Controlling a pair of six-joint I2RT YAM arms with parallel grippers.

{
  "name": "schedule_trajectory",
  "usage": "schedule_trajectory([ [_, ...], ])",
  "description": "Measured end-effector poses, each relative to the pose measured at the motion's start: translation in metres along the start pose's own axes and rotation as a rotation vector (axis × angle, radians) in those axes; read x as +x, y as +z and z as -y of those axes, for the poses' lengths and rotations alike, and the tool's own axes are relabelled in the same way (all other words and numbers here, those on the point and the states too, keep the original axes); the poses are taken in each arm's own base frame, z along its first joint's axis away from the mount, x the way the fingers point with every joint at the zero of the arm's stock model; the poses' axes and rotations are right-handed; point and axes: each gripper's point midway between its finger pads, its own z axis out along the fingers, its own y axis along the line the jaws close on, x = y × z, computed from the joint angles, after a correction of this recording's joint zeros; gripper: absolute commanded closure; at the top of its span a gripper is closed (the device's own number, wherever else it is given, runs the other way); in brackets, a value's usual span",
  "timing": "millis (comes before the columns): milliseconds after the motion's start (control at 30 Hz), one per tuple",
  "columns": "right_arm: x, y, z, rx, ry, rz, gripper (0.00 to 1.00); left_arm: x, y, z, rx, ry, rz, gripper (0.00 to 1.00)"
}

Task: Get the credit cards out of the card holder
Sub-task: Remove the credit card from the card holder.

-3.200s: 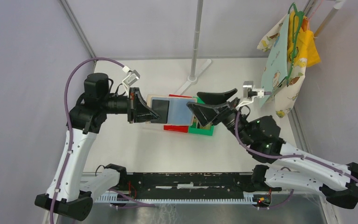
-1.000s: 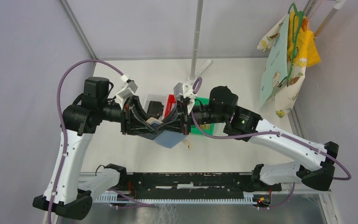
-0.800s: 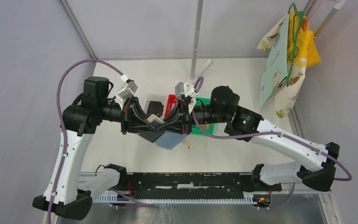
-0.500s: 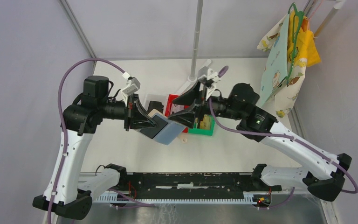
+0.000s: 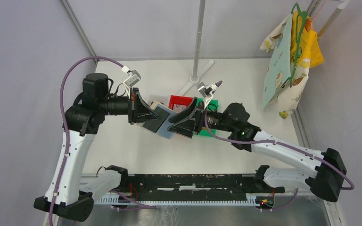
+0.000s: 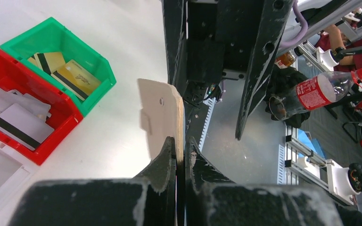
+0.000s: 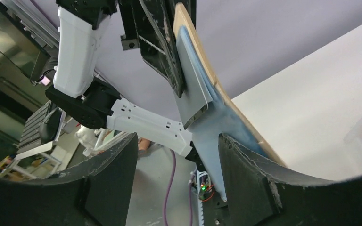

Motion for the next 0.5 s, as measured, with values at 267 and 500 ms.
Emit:
schedule_trajectory([
  [267, 0.002, 0.012, -0.005, -0.059, 0.070, 0.022, 0.42, -0.001, -0.001, -0.001, -0.009, -0.020, 0.004, 0.98],
  [500, 0.003, 0.018, -0.001, -0.082, 0.116, 0.052, 0.46, -0.004, -0.002, 0.005, 0.006, -0.028, 0.016, 0.98],
])
